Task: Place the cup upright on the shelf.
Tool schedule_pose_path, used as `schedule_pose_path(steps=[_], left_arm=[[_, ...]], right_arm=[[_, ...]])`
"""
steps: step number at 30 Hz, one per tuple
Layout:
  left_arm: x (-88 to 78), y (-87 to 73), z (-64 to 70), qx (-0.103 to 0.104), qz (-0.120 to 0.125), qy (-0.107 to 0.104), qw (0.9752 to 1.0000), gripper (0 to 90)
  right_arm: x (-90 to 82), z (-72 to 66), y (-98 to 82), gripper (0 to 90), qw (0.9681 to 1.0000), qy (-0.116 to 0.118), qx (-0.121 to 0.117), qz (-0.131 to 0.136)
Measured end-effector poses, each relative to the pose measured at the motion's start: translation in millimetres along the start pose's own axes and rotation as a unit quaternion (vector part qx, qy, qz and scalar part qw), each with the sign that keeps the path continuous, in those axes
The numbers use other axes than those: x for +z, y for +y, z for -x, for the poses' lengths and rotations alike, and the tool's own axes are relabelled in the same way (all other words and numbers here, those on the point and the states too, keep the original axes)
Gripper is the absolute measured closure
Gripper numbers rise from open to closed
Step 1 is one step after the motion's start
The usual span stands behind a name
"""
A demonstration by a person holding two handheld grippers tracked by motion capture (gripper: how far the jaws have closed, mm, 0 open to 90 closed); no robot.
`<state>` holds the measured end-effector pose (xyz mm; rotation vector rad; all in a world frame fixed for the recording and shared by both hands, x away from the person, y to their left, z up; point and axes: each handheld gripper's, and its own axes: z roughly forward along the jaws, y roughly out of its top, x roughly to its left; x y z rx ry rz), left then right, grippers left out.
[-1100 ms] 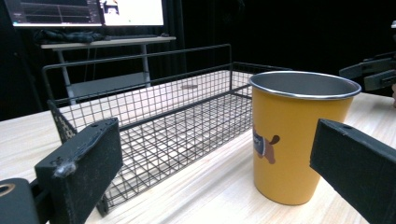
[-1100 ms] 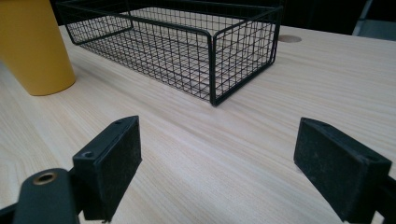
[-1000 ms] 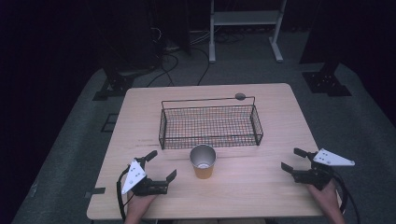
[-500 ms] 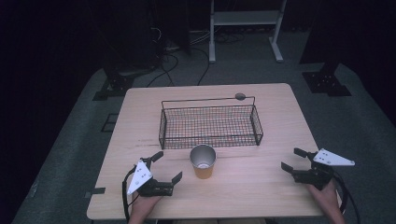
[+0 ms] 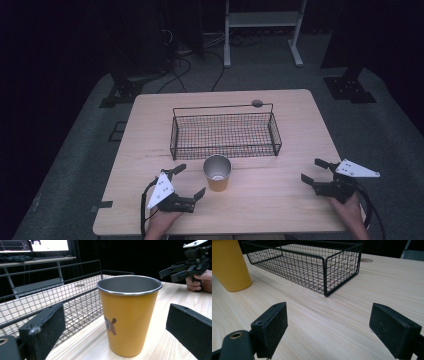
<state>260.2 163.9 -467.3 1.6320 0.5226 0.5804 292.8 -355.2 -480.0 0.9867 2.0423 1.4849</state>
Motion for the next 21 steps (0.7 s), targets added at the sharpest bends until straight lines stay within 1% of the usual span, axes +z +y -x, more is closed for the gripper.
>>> schedule_pose_path(steps=[6,9,10,12,13,18,19,21], left_arm=[[6.9,-0.6,3.9,-0.002,-0.004,-0.011,0.9999,1.7],[8.8,-0.5,4.7,-0.003,-0.005,-0.012,0.9999,1.7],[11.2,-0.3,5.9,-0.006,-0.003,-0.015,0.9999,1.7],[13.3,0.0,7.0,-0.004,-0.004,-0.017,0.9998,1.7],[16.7,0.2,8.2,-0.001,-0.009,-0.019,0.9998,1.7],[22.8,-0.4,9.5,-0.007,-0.013,-0.019,0.9997,1.7],[24.5,-0.7,9.4,-0.005,-0.015,-0.02,0.9997,1.7],[29.9,-2.0,9.5,-0.011,-0.024,-0.02,0.9995,1.6]], right_arm=[[0.0,-0.1,0.0,13.9,1.0,0.0,0.0,0.0],[0.1,-0.1,0.0,13.9,1.0,0.0,-0.001,0.0],[0.1,-0.2,0.0,14.0,1.0,0.0,0.0,-0.001],[0.2,-0.3,0.1,13.9,1.0,-0.001,0.0,-0.001],[0.2,-0.3,0.1,13.9,1.0,0.0,0.0,-0.001],[0.3,-0.3,0.1,13.9,1.0,-0.001,0.0,-0.002],[0.3,-0.3,0.1,14.0,1.0,0.0,-0.001,-0.001],[0.5,-0.4,0.2,13.9,1.0,0.0,-0.002,-0.001]])
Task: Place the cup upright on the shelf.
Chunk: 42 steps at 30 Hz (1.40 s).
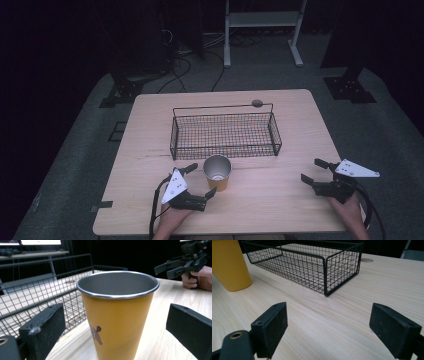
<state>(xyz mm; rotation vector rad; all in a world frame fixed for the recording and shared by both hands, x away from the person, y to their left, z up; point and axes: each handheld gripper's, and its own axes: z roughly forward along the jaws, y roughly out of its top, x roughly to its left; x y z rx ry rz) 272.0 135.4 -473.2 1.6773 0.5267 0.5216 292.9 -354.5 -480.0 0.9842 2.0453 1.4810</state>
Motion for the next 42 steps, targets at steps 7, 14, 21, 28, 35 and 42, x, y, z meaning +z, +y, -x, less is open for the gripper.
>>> schedule_pose_path(steps=[7,14,21,28,35,42], left_arm=[[12.6,0.1,2.9,-0.002,-0.006,0.002,1.0,0.0],[24.7,-0.7,5.4,-0.006,-0.014,0.004,0.9999,0.0],[34.2,5.3,4.7,-0.009,-0.017,0.011,0.9998,0.0],[41.8,6.5,3.9,-0.014,-0.019,0.015,0.9996,0.0],[45.3,6.0,2.6,-0.019,-0.019,0.016,0.9995,5.4],[45.4,8.0,3.5,-0.026,-0.016,0.006,0.9995,12.8]], right_arm=[[0.0,-0.2,0.0,13.9,1.0,0.001,0.0,0.0],[0.1,-0.3,0.0,14.0,1.0,0.001,-0.002,0.0],[0.1,-0.2,0.0,13.9,1.0,0.002,-0.002,0.0],[0.1,-0.5,0.0,13.9,1.0,0.002,-0.002,0.0],[0.0,-0.4,0.0,14.0,1.0,0.002,-0.002,0.0],[0.0,-0.3,0.0,14.0,1.0,0.002,-0.003,0.001]])
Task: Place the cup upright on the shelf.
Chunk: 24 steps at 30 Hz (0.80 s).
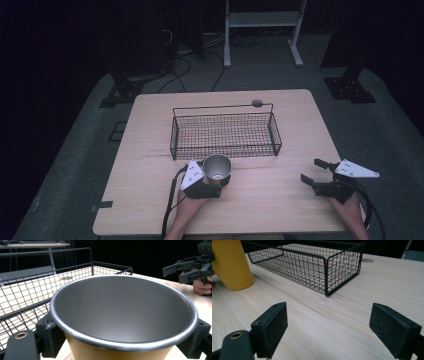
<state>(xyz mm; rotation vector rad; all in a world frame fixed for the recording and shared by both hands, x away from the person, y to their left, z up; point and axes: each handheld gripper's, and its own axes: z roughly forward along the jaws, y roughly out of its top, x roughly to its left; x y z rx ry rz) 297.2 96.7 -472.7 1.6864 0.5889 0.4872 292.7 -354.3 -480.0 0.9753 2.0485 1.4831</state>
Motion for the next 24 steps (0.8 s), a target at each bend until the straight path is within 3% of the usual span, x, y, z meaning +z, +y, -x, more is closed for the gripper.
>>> schedule_pose_path(steps=[7,24], left_arm=[[-2.5,3.7,-0.8,-0.007,0.007,-0.004,0.9999,13.1],[0.5,34.0,-7.2,0.016,0.025,-0.011,0.9995,13.2]], right_arm=[[0.0,0.1,0.0,13.9,1.0,0.0,0.001,0.0],[-0.1,0.4,0.0,14.0,1.0,0.0,0.002,0.001]])
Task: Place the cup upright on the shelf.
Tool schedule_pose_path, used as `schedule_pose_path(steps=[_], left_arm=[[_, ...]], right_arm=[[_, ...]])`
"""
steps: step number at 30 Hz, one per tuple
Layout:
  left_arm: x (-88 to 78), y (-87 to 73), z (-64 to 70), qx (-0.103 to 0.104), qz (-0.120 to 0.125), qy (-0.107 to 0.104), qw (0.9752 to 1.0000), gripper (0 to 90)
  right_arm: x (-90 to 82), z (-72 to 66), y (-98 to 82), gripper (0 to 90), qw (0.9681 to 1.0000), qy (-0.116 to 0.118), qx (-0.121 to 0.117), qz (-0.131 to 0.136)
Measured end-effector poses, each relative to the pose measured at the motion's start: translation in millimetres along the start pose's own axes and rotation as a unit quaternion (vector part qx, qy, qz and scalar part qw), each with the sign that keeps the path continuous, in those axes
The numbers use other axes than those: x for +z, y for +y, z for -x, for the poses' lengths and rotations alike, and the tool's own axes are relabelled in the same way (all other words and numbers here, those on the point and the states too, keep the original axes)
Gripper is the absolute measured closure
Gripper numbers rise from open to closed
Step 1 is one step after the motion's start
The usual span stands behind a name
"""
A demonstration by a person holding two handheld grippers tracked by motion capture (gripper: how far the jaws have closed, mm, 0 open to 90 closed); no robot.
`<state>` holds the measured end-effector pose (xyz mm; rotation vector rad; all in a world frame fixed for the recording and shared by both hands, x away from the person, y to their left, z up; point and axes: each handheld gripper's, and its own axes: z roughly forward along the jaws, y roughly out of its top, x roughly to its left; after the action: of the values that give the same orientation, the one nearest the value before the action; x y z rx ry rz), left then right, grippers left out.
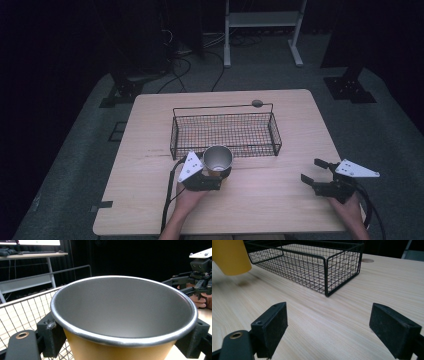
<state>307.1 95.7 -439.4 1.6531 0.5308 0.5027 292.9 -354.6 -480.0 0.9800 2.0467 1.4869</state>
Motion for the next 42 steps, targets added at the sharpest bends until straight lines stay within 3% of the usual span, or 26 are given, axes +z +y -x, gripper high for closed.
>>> schedule_pose_path(steps=[14,17,22,31,42], left_arm=[[3.8,29.0,-12.4,0.012,0.013,-0.007,0.9998,13.3],[6.9,37.8,-17.1,0.008,0.014,-0.016,0.9997,13.3],[13.5,51.7,-22.5,0.019,0.015,-0.028,0.9993,13.3],[24.7,66.4,-31.8,0.024,0.015,-0.042,0.9988,13.3],[37.5,82.4,-56.2,0.019,0.018,-0.04,0.9988,13.3]], right_arm=[[-0.1,0.3,0.0,14.0,1.0,0.0,0.002,0.001],[0.0,0.5,0.0,13.9,1.0,0.0,0.002,0.002],[0.0,0.5,-0.1,13.9,1.0,0.001,0.002,0.002],[-0.2,0.8,-0.1,13.9,1.0,0.001,0.003,0.003],[-0.5,0.9,0.1,13.9,1.0,0.002,0.004,0.005]])
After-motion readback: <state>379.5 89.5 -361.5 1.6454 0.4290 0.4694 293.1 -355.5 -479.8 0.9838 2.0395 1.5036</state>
